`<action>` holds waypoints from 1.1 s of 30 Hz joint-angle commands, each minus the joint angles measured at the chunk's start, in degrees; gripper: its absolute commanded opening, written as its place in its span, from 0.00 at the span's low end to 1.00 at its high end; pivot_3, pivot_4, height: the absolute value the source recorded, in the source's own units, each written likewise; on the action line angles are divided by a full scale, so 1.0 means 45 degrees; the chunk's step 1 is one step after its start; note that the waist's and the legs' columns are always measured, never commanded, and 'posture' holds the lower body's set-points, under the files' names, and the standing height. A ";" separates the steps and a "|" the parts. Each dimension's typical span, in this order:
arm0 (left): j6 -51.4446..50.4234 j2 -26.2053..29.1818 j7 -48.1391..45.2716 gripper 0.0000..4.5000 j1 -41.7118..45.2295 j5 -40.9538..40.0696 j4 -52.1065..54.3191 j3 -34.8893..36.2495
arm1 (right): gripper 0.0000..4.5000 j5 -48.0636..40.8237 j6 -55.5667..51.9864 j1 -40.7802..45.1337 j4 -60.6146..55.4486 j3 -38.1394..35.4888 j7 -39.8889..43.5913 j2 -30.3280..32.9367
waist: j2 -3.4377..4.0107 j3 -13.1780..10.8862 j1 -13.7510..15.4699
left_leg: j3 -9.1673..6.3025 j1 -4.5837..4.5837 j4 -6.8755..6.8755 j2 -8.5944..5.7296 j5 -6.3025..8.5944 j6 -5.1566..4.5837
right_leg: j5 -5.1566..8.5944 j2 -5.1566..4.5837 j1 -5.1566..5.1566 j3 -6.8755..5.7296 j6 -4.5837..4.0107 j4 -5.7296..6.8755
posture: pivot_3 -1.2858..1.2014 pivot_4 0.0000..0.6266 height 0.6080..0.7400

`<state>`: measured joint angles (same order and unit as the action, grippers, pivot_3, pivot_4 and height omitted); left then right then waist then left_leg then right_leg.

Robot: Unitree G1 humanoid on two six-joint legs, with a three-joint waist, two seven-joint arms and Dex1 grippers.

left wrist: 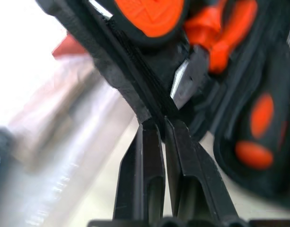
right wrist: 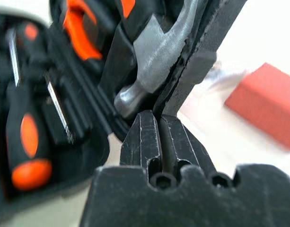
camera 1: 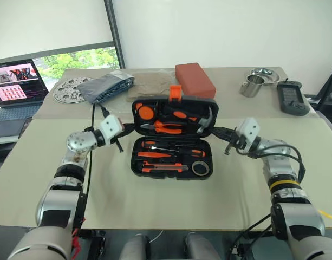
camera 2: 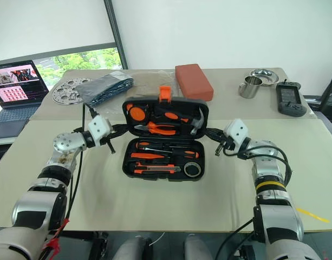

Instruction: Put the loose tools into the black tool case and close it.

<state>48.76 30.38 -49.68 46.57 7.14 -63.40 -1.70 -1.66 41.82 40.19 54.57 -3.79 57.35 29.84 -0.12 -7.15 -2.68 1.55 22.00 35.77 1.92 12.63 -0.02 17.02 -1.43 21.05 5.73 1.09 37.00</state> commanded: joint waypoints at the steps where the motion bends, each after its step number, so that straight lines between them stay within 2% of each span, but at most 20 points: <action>1: 0.2827 0.1272 0.2856 0.00 -0.0059 0.2081 -0.0441 -0.0677 | 0.16 0.1140 0.3156 -0.0045 0.0631 0.0238 -0.1438 0.0786 | -0.0005 -0.0002 -0.0015 | 0.0000 -0.0003 0.0005 0.0001 -0.0001 -0.0002 | 0.0000 -0.0001 0.0001 0.0004 0.0000 -0.0004 | 0.52 0.24 1.00; 2: 0.3147 0.1533 0.3635 0.00 -0.0094 0.2585 -0.0606 -0.0870 | 0.20 0.1371 0.3743 -0.0120 0.0820 0.0342 -0.1702 0.0920 | -0.0006 -0.0002 -0.0019 | 0.0000 -0.0004 0.0004 0.0003 -0.0002 -0.0003 | 0.0000 -0.0003 0.0001 0.0009 0.0000 -0.0003 | 0.52 0.24 1.00; 8: 0.3835 0.3143 0.8924 0.00 0.0072 0.6751 -0.0673 -0.2956 | 0.66 0.2721 0.4868 -0.0538 0.1793 0.1003 -0.3224 0.1988 | -0.0019 0.0000 -0.0154 | 0.0006 -0.0025 -0.0013 0.0035 -0.0001 -0.0005 | 0.0000 -0.0016 0.0000 0.0023 -0.0001 0.0012 | 0.52 0.24 1.00; 10: 0.3768 0.3513 0.9573 0.00 0.0167 0.7593 -0.0855 -0.3676 | 0.66 0.2864 0.4941 -0.0693 0.1967 0.1085 -0.3524 0.2259 | -0.0021 0.0000 -0.0184 | 0.0011 -0.0047 -0.0022 0.0040 -0.0001 -0.0006 | 0.0000 -0.0030 -0.0004 0.0023 -0.0001 0.0006 | 0.52 0.24 1.00; 13: 0.5048 0.4053 0.9384 0.00 0.0047 0.7404 -0.1134 -0.3972 | 0.66 0.2439 0.4996 -0.1361 0.2012 0.0977 -0.3454 0.2776 | -0.0030 -0.0005 -0.0287 | 0.0036 -0.0067 -0.0028 0.0038 -0.0001 -0.0006 | 0.0001 -0.0032 -0.0016 0.0031 -0.0001 0.0004 | 0.52 0.24 1.00; 17: 0.5847 0.4929 1.1984 0.00 -0.0004 0.9450 -0.0191 -0.4992 | 0.66 0.1656 0.4864 -0.1954 0.1548 0.0852 -0.3243 0.2870 | -0.0087 -0.0015 -0.0342 | 0.0102 -0.0152 -0.0107 0.0058 -0.0001 -0.0006 | 0.0002 -0.0027 -0.0048 0.0064 -0.0002 -0.0036 | 0.52 0.24 1.00; 19: 0.5864 0.5018 1.2704 0.00 0.0165 0.9720 -0.0315 -0.5181 | 0.66 0.1480 0.4777 -0.2072 0.1426 0.0873 -0.3239 0.2871 | -0.0094 -0.0019 -0.0352 | 0.0149 -0.0210 -0.0152 0.0062 -0.0001 -0.0005 | 0.0003 -0.0033 -0.0088 0.0116 -0.0002 -0.0054 | 0.52 0.24 1.00; 26: 0.6122 0.5129 1.4479 0.00 0.0849 1.0182 -0.0518 -0.5554 | 0.66 0.1395 0.4608 -0.2188 0.1155 0.1064 -0.3352 0.2685 | -0.0165 -0.0059 -0.0251 | 0.0240 -0.0214 -0.0143 0.0077 -0.0002 -0.0005 | 0.0003 -0.0045 -0.0090 0.0123 0.0001 -0.0059 | 0.52 0.24 1.00; 30: 0.6203 0.5154 1.4969 0.29 0.0918 1.0412 -0.0570 -0.5856 | 0.66 0.1351 0.4472 -0.2139 0.0980 0.1142 -0.3290 0.2557 | -0.0166 -0.0060 -0.0248 | 0.0316 -0.0215 -0.0159 0.0084 -0.0001 -0.0005 | 0.0003 -0.0047 -0.0089 0.0128 0.0001 -0.0059 | 0.52 0.24 1.00; 32: 0.6062 0.5235 1.5302 0.48 0.0853 1.0713 -0.0505 -0.6074 | 0.66 0.1341 0.4436 -0.2125 0.0942 0.1151 -0.3273 0.2539 | -0.0167 -0.0060 -0.0242 | 0.0335 -0.0214 -0.0167 0.0089 -0.0001 -0.0005 | 0.0003 -0.0046 -0.0089 0.0136 0.0001 -0.0060 | 0.52 0.24 1.00; 33: 0.6048 0.5274 1.5406 0.53 0.0831 1.0797 -0.0531 -0.6155 | 0.66 0.1345 0.4418 -0.2105 0.0945 0.1153 -0.3271 0.2533 | -0.0168 -0.0060 -0.0219 | 0.0340 -0.0214 -0.0167 0.0090 -0.0001 -0.0005 | 0.0003 -0.0046 -0.0089 0.0136 0.0001 -0.0060 | 0.52 0.24 1.00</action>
<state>75.64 52.50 17.49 49.19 55.79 -66.18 -29.38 5.89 61.85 30.37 60.45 1.71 42.83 41.09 -0.88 -7.42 -3.66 3.11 21.02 35.03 2.34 12.63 -0.04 17.04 -1.66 20.65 6.34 1.10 36.73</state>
